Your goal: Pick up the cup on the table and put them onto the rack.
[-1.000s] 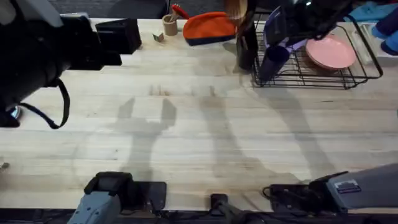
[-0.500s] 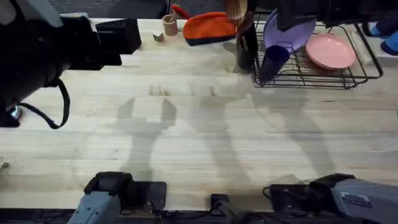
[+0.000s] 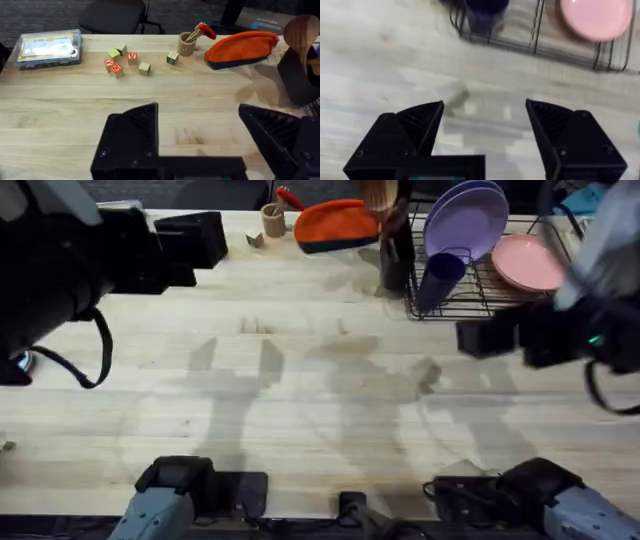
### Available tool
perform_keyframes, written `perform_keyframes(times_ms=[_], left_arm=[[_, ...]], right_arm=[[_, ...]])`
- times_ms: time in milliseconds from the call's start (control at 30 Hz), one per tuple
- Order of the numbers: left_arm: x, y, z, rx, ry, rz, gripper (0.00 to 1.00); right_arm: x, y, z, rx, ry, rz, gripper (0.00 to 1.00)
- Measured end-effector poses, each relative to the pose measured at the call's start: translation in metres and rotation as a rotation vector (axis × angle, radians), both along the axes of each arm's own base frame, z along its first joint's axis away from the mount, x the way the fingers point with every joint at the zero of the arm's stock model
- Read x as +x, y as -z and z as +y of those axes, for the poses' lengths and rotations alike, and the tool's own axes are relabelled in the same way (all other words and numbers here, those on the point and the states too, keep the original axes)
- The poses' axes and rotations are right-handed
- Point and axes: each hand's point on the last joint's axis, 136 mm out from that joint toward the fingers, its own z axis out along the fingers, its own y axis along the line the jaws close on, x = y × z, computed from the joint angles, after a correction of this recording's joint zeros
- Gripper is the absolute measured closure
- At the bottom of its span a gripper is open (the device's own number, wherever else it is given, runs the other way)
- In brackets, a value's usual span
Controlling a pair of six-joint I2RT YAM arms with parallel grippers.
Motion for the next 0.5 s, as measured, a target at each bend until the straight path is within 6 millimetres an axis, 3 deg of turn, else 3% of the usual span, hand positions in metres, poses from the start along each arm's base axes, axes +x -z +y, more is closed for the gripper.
perform_keyframes(times_ms=[33,67,100,500], left_arm=[[0.0,0.001,0.0,0.0,0.0,0.003,0.008],[-0.003,0.005,0.0,0.0,0.0,0.024,0.008],[-0.004,0.007,0.0,0.0,0.0,0.034,0.008],[-0.008,0.016,0.0,0.0,0.0,0.074,0.008]], right_arm=[[-0.003,0.011,-0.002,-0.007,0.009,0.025,0.007],[-0.009,0.037,-0.005,-0.026,0.028,0.096,0.007],[-0.01,0.041,-0.005,-0.031,0.031,0.11,0.007],[-0.004,0.065,-0.001,-0.056,0.041,0.217,0.007]])
